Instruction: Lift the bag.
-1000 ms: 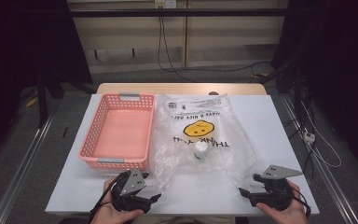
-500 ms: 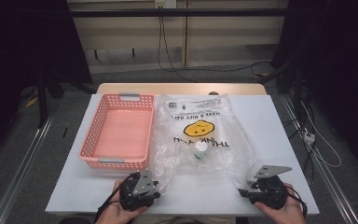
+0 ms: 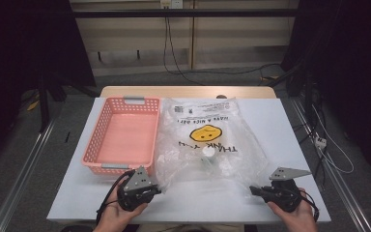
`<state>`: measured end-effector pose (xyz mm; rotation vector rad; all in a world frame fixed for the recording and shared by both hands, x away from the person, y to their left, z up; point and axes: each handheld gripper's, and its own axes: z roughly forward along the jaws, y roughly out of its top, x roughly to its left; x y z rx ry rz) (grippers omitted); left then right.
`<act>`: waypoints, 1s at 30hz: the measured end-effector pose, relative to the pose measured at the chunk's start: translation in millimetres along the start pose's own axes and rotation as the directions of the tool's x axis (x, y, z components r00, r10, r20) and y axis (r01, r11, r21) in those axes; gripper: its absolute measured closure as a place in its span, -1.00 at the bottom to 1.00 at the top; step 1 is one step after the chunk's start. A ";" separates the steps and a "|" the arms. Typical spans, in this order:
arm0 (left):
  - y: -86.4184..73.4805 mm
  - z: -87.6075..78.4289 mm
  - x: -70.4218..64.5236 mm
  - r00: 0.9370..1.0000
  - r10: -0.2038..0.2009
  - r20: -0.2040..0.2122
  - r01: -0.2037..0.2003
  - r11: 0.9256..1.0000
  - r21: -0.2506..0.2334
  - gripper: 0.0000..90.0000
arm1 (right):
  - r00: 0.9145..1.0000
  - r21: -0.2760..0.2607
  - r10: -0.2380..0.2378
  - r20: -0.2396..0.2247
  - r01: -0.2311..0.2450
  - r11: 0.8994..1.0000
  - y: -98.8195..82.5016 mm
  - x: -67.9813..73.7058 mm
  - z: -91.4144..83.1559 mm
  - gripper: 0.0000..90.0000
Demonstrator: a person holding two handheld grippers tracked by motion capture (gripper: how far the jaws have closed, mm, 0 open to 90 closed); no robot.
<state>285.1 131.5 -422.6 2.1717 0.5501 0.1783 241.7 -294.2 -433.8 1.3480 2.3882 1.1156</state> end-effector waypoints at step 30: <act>46.6 -23.6 16.8 0.999 -0.003 -0.037 -0.003 0.985 -0.170 1.00 | 1.000 -0.244 -0.008 0.004 0.008 0.970 51.9 -13.3 -24.3 1.00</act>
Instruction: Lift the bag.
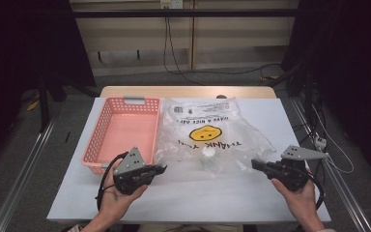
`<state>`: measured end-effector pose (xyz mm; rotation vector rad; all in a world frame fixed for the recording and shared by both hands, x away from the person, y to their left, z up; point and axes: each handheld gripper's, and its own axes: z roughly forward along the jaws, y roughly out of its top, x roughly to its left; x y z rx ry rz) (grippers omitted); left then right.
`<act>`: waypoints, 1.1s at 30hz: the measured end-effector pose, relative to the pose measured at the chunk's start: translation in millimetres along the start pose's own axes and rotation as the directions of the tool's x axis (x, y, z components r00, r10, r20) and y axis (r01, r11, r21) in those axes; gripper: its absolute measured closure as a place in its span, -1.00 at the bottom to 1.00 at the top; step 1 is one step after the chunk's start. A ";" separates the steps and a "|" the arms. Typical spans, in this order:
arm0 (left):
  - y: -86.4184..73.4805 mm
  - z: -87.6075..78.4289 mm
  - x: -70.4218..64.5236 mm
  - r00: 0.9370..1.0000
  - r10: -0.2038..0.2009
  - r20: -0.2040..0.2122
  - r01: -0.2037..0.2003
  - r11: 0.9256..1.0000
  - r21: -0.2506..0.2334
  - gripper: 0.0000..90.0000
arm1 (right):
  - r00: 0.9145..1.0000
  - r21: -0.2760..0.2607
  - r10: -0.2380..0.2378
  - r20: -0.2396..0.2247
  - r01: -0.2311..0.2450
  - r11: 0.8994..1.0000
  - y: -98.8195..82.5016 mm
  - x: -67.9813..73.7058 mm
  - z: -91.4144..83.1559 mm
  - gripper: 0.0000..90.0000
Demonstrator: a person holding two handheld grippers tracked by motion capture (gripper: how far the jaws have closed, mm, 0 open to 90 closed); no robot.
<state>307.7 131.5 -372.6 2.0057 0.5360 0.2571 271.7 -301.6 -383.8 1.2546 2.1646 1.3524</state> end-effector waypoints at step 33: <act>99.8 -33.9 44.4 0.995 -0.050 -0.081 0.026 0.960 -0.278 1.00 | 1.000 -0.252 -0.026 0.013 0.029 0.967 128.3 -16.4 -19.8 1.00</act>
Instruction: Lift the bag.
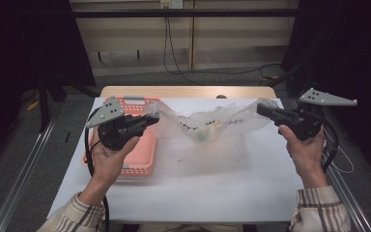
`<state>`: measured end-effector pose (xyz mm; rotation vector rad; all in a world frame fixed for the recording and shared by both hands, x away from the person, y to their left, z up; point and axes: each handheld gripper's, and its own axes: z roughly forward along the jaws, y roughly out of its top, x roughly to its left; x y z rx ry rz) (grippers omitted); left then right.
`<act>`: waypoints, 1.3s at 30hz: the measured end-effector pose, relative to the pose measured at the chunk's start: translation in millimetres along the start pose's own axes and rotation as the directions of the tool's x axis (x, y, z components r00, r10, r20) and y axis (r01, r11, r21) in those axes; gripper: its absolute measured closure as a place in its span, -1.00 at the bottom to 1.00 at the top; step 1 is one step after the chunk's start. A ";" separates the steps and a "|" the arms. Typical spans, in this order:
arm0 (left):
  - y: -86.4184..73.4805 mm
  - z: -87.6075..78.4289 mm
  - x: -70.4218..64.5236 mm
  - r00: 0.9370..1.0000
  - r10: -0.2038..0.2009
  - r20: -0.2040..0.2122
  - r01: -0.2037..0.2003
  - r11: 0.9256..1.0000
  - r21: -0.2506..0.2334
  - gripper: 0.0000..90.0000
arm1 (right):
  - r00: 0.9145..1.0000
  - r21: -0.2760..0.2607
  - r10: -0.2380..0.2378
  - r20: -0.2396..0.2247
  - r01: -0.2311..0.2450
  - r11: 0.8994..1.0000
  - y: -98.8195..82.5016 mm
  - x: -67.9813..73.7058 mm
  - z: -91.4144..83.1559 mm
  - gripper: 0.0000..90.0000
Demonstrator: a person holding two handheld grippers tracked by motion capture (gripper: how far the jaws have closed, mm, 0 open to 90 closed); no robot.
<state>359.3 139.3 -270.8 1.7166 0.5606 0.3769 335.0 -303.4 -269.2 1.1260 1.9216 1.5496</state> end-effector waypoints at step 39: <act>78.8 7.1 49.3 0.986 -0.032 -0.166 0.021 0.997 -0.068 1.00 | 0.992 -0.069 -0.043 0.117 0.051 0.996 106.8 -25.0 29.2 1.00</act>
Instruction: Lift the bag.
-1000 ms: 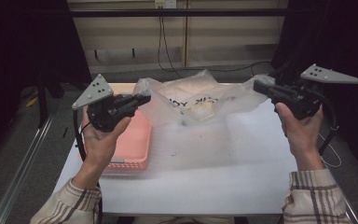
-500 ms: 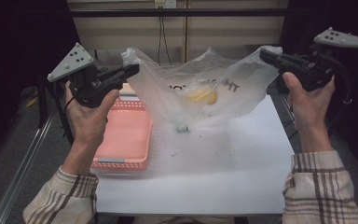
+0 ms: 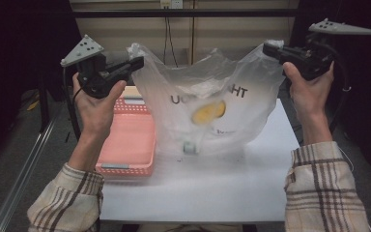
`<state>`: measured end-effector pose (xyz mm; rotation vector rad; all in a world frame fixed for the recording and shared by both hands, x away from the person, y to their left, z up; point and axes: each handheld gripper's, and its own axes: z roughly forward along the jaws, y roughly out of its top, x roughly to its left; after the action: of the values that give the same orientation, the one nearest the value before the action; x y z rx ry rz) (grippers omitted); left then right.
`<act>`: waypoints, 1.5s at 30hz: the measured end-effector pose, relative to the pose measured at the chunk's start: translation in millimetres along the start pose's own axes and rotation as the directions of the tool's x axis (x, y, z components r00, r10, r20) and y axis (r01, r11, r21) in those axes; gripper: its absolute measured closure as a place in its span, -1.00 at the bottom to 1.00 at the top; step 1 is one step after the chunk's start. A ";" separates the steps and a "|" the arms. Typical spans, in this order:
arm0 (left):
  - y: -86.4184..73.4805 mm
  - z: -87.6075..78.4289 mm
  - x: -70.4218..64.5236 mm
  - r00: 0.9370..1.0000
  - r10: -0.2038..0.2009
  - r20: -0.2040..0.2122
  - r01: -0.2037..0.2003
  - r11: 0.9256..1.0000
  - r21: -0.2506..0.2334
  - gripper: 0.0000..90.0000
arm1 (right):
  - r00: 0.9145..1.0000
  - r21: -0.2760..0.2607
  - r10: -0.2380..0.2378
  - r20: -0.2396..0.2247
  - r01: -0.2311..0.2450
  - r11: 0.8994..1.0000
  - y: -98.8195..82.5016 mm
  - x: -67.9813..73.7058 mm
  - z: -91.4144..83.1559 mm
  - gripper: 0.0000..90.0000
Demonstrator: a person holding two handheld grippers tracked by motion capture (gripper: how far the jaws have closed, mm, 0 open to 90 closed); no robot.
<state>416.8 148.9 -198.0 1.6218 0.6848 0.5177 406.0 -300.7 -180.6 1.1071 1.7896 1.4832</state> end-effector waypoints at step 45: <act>-61.5 46.9 15.5 0.999 -0.044 0.031 0.039 0.987 0.154 0.60 | 0.995 0.202 0.048 0.083 -0.064 0.977 -124.8 -20.8 29.5 -0.17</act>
<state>450.9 131.0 -266.9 1.7521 0.7463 0.4143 410.8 -309.5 -310.2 1.3077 1.9033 1.2903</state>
